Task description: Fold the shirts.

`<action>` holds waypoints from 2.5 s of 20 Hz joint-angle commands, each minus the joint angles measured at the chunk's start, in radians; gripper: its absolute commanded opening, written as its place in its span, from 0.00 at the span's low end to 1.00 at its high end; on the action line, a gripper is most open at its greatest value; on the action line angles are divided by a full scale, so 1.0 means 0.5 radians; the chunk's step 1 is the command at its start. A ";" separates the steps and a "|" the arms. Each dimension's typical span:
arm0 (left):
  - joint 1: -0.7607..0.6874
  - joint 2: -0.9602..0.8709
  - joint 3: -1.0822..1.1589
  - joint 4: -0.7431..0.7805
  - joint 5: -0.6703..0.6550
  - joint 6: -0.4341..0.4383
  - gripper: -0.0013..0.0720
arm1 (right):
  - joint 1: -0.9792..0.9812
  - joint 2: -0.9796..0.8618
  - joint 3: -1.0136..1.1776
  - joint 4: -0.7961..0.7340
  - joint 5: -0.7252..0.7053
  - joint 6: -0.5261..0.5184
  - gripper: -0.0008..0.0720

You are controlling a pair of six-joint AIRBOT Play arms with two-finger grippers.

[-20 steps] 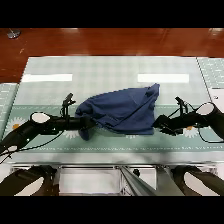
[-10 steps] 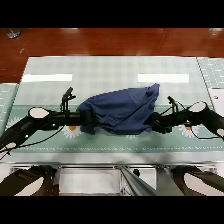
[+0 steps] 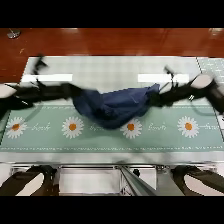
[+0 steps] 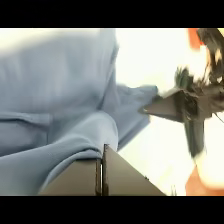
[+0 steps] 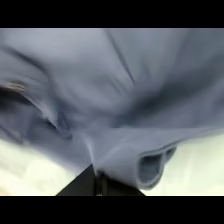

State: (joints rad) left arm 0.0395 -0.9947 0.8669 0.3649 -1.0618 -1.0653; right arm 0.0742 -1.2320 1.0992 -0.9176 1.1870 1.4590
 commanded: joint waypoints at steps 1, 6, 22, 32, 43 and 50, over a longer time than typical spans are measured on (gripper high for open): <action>0.420 0.153 0.514 0.002 -0.111 -0.128 0.05 | -0.009 0.091 0.842 -0.248 0.091 0.118 0.05; 0.877 0.331 1.356 0.010 -0.107 -0.253 0.05 | -0.009 0.264 1.901 -0.406 0.252 0.156 0.05; 0.111 0.916 2.137 1.907 -0.188 -0.798 0.05 | -0.009 1.128 1.900 -0.583 0.805 0.198 0.06; 0.102 0.561 1.243 1.812 -0.107 -0.834 0.05 | -0.009 1.101 0.462 -0.539 0.466 0.224 0.05; 0.075 -0.533 1.062 1.308 0.604 -0.835 0.05 | -0.097 -0.435 0.706 -0.325 -0.386 0.216 0.06; -0.008 -0.858 1.063 1.080 0.430 -0.815 0.82 | -0.233 -1.125 1.324 0.305 -0.279 0.201 0.88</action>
State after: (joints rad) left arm 0.0414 -1.3712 1.3979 0.9493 -0.7898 -1.4822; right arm -0.0017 -1.6794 1.6577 -0.9295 1.0100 1.5677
